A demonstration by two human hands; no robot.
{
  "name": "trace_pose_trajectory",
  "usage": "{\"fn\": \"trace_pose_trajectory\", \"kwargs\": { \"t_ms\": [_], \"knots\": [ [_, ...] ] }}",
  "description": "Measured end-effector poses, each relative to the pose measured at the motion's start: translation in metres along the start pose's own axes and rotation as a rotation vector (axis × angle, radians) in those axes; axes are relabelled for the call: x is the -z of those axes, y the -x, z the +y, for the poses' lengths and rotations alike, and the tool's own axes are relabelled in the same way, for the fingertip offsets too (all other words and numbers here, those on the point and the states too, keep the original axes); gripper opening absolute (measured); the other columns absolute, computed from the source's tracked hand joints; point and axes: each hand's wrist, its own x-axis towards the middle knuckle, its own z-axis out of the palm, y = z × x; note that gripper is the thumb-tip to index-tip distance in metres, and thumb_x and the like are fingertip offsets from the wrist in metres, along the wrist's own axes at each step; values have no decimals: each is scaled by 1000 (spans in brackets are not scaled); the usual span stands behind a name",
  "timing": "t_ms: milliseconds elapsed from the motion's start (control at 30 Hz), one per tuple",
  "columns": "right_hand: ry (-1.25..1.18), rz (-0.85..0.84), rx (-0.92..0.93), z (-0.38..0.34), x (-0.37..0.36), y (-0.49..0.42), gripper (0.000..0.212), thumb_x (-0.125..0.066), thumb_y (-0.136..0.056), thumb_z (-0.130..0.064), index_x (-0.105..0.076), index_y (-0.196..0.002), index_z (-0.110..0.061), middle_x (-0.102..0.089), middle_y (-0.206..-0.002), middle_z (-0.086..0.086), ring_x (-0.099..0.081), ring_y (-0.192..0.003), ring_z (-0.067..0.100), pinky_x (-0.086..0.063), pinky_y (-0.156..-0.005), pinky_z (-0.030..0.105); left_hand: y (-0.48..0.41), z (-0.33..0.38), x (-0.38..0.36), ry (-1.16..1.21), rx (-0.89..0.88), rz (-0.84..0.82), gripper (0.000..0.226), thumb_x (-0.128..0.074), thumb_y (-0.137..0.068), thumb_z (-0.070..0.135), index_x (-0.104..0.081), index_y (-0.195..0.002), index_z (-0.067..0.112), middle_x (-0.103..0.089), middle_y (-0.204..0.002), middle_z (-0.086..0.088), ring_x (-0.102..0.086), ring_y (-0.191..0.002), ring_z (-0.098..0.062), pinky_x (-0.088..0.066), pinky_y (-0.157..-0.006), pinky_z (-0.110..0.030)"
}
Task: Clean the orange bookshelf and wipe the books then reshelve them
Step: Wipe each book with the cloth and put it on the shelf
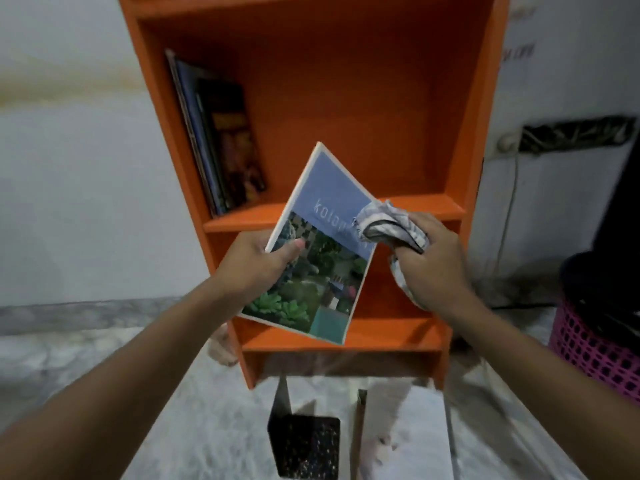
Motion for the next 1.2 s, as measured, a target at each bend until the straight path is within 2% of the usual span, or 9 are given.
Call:
{"fn": "trace_pose_trajectory", "kwargs": {
  "t_ms": [100, 267, 400, 500, 633, 767, 900, 1033, 1200],
  "knots": [
    [-43, 8, 38, -28, -9, -42, 44, -58, -86, 8, -66, -118, -20, -64, -112, -4, -59, -98, -10, -44, -81, 5, -20, 26, 30, 73, -105, 230, 24, -62, -95, 29, -65, -74, 17, -52, -43, 10, -48, -37, -1, -37, -38, -13],
    [-112, 10, -3, -52, -25, -97, 36, -60, -90, -2, -68, -118, -22, -71, -108, -4, -67, -97, 7, -56, -88, 30, -65, 32, 46, 77, -241, 531, 11, -53, -99, 33, -63, -100, 27, -68, -84, 7, -68, -79, -13, -56, -55, -26],
    [-152, 17, 1, -60, -36, -124, 36, -58, -91, 0, -69, -111, -26, -73, -96, -9, -69, -87, 6, -57, -79, 22, -120, 1, 41, -45, -267, 720, 21, -49, -101, 35, -61, -106, 19, -65, -91, 4, -65, -84, -16, -55, -54, -27],
    [-193, 7, 15, -62, -47, -138, 41, -56, -91, 3, -68, -98, -35, -73, -83, -13, -68, -76, 2, -54, -67, 13, -157, -21, 30, -89, -231, 832, 19, -48, -100, 37, -59, -110, 26, -63, -93, 7, -63, -87, -15, -58, -75, -44],
    [-230, 2, 27, -57, -60, -153, 41, -58, -92, 4, -68, -90, -36, -73, -80, -16, -67, -71, -1, -51, -60, 10, -191, -40, 14, -239, -121, 1032, 21, -51, -98, 22, -65, -111, 16, -66, -97, -4, -57, -101, -26, -33, -101, -45],
    [-258, -11, 17, -49, -75, -164, 41, -57, -91, 4, -68, -92, -35, -73, -81, -16, -67, -70, -1, -51, -60, 9, -214, -48, 7, -535, 6, 899, 69, -65, -83, 14, -34, -145, 16, -36, -145, -14, -31, -136, -33, -18, -112, -52],
    [-304, -27, -35, -39, -85, -170, 32, -57, -91, 3, -72, -106, -22, -75, -88, -15, -69, -81, -1, -50, -66, 9, -238, -58, 17, -1064, -41, 892, 121, -76, -69, 18, 8, -155, 13, 2, -156, -22, -3, -145, -36, -9, -115, -54],
    [-340, -32, -71, -30, -92, -169, 30, -60, -91, 1, -72, -105, -23, -75, -88, -15, -69, -83, -3, -49, -66, 8, -249, -56, 31, -1523, -109, 495, 103, -58, -89, 30, 24, -151, 21, 37, -152, -18, 33, -142, -35, 30, -105, -57],
    [-351, -62, -148, -21, -103, -173, 30, -60, -91, -1, -72, -107, -23, -75, -89, -14, -69, -83, -2, -50, -68, 8, -280, -37, 39, -1874, 7, 126, 80, -41, -93, 55, -5, -156, 21, 7, -163, -15, 11, -149, -37, 16, -112, -59]
  ]
}}
